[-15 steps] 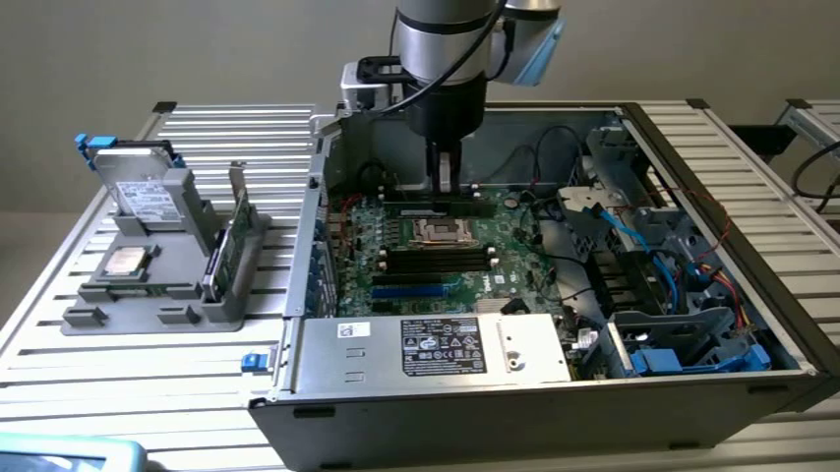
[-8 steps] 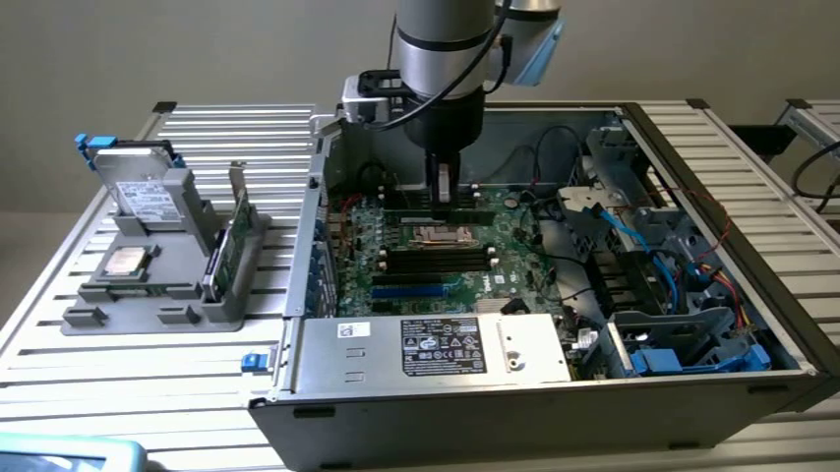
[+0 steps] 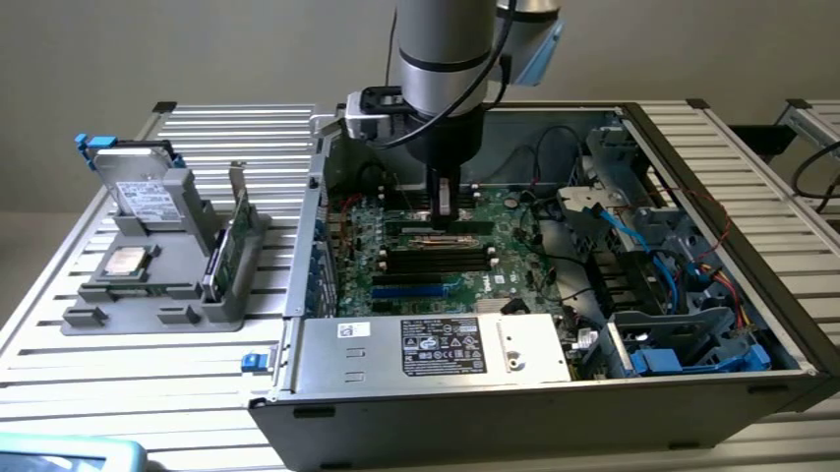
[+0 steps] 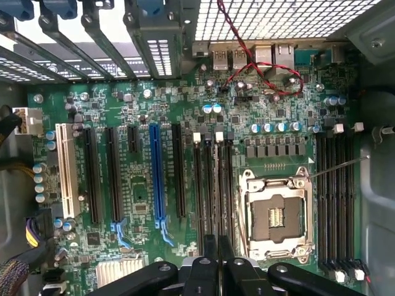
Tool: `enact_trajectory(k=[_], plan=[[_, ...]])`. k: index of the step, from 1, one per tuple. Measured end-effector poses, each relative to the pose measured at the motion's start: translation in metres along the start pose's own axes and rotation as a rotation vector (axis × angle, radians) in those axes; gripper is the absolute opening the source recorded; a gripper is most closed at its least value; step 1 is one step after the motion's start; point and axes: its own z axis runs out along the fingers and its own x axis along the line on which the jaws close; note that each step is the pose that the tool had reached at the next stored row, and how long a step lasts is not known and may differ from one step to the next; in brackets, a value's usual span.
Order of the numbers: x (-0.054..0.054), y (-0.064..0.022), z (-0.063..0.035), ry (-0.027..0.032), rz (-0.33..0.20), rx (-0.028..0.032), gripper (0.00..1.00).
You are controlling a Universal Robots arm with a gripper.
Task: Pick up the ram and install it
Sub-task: 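Insert the ram into the slot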
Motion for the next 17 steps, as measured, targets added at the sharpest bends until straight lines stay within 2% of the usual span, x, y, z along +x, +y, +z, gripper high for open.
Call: enact_trajectory(k=[3,8,14,17], plan=[[0.001,-0.0009,0.0055,-0.0008,-0.017,-0.0019,0.13],[0.002,-0.0012,0.0141,-0.0021,-0.045,-0.0108,0.13],[0.006,-0.0058,0.0165,-0.0020,-0.045,-0.0154,0.13],[0.006,-0.0058,0.0214,-0.0018,-0.045,-0.0169,0.13]])
